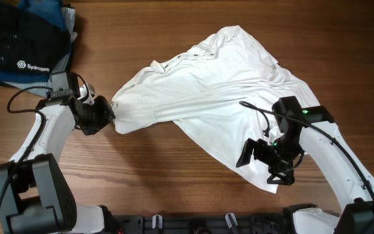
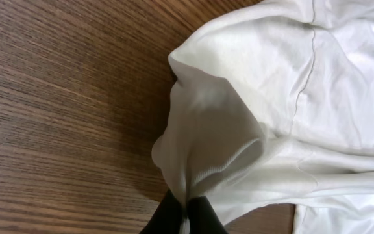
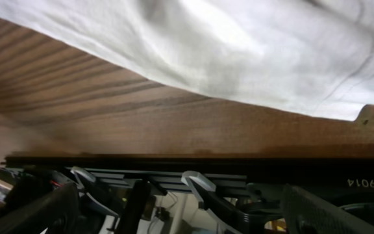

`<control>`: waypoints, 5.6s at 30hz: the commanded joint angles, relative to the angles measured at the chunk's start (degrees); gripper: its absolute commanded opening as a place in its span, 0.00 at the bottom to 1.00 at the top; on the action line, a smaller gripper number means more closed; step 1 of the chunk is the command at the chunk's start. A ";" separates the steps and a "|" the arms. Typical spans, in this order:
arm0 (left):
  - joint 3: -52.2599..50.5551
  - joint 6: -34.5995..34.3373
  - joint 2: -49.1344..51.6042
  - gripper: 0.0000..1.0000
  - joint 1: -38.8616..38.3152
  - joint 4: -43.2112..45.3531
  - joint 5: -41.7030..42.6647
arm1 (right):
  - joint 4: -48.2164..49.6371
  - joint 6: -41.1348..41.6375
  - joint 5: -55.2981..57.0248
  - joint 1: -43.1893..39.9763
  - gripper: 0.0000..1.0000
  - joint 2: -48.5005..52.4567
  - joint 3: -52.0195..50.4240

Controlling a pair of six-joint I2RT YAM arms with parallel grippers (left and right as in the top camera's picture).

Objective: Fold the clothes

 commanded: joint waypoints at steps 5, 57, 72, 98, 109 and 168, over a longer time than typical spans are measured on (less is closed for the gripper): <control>0.79 0.98 -1.11 0.04 -0.02 0.22 0.74 | 1.79 -1.57 2.01 -5.70 0.69 2.51 -0.26; 0.79 3.15 -1.11 0.04 -0.07 1.51 4.35 | 22.69 -6.05 0.13 -11.50 0.76 5.46 -9.55; 0.79 3.17 -1.11 0.04 -0.07 1.51 4.59 | 15.08 -11.80 -1.33 -11.50 0.71 5.46 1.49; 0.79 3.56 -1.11 0.04 -0.07 2.82 5.66 | -2.05 -15.32 -11.39 -11.54 0.75 -5.51 -4.35; 0.79 3.54 -1.11 0.04 -0.07 2.16 5.66 | 16.41 7.91 4.44 -11.61 0.04 -4.98 -6.54; 0.79 3.52 -1.11 0.04 -0.07 -0.66 6.34 | 30.25 6.23 23.17 -18.34 0.04 28.87 20.81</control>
